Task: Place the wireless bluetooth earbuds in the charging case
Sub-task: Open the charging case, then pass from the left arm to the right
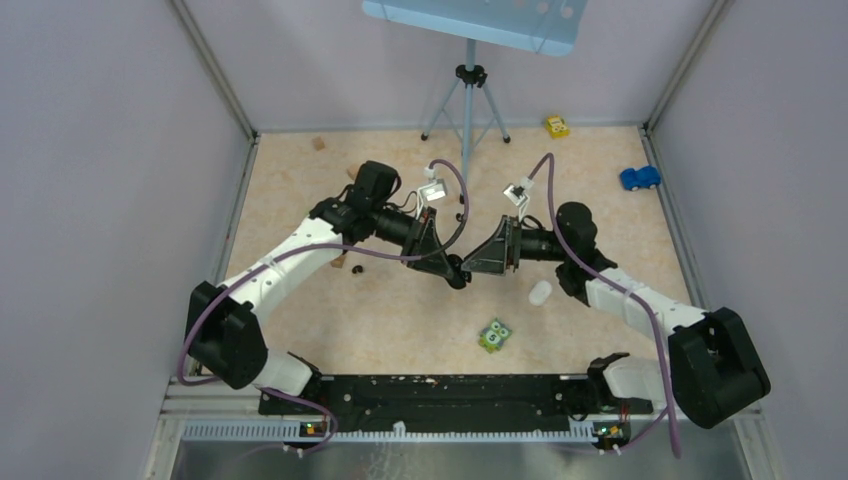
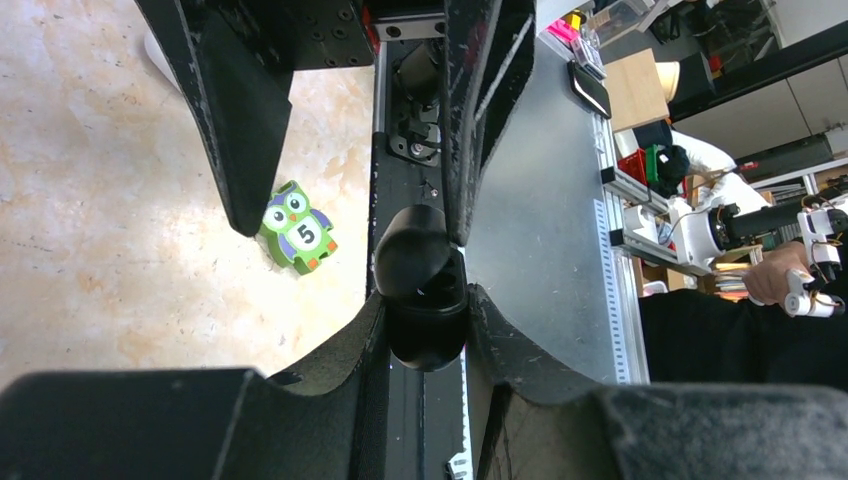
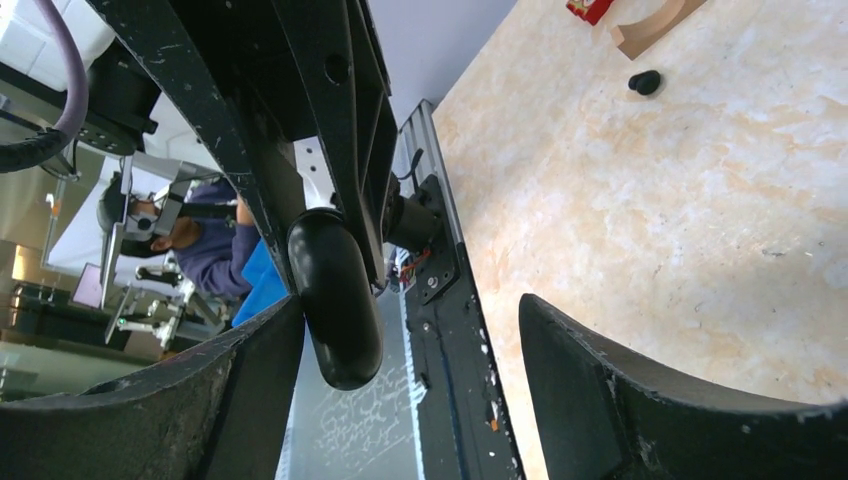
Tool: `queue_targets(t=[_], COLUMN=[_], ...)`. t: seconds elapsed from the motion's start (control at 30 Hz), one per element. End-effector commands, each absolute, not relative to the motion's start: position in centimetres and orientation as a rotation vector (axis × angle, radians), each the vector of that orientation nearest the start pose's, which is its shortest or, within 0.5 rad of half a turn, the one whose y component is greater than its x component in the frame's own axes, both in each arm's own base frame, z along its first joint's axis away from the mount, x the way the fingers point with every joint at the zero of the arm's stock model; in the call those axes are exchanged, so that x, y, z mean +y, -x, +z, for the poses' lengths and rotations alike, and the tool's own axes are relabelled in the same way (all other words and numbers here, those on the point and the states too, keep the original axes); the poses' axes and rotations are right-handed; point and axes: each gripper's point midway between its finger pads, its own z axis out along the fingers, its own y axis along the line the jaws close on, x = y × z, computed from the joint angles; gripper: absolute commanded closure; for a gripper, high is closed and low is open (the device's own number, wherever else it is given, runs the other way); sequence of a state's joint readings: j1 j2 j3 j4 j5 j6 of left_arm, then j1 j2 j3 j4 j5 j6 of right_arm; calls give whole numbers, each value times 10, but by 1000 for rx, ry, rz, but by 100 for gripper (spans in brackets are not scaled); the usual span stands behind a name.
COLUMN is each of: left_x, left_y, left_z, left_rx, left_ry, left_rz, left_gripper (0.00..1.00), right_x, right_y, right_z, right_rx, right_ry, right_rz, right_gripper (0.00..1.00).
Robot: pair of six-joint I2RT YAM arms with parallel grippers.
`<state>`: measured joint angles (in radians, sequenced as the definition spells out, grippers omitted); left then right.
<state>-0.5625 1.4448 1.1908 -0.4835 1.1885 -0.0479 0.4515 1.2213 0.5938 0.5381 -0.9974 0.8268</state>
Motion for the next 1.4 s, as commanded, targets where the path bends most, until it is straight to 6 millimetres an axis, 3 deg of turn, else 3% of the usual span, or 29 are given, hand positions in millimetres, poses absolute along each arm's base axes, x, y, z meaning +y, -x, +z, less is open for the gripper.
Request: queue_targets(t=[0.0,0.33,0.97,1.2,1.37], left_x=[-301,-300,-298,-291,-288], left_y=[-161,-159,-156,-146,-141], left_z=[275,275,275,272,272], left_rx=[1775,1766,1720,1473,1344], left_ry=[-1251,-1262,-1297,-1397,-1427], left_rz=[-1731,-1729,-1715,-1596,-1541], left_gripper=[100,100,100,100,100], right_x=[276,271,264,262,258], right_y=[-212,-208,-200,-178,-158], right_z=[239,254,259,272,275], right_rx=[1807,1779,1776,1672,1614], right_ry=[497,507,538,613,719], right_rz=[1698,1718,1688,1805,1879], right_gripper=[24,6,5,5,12])
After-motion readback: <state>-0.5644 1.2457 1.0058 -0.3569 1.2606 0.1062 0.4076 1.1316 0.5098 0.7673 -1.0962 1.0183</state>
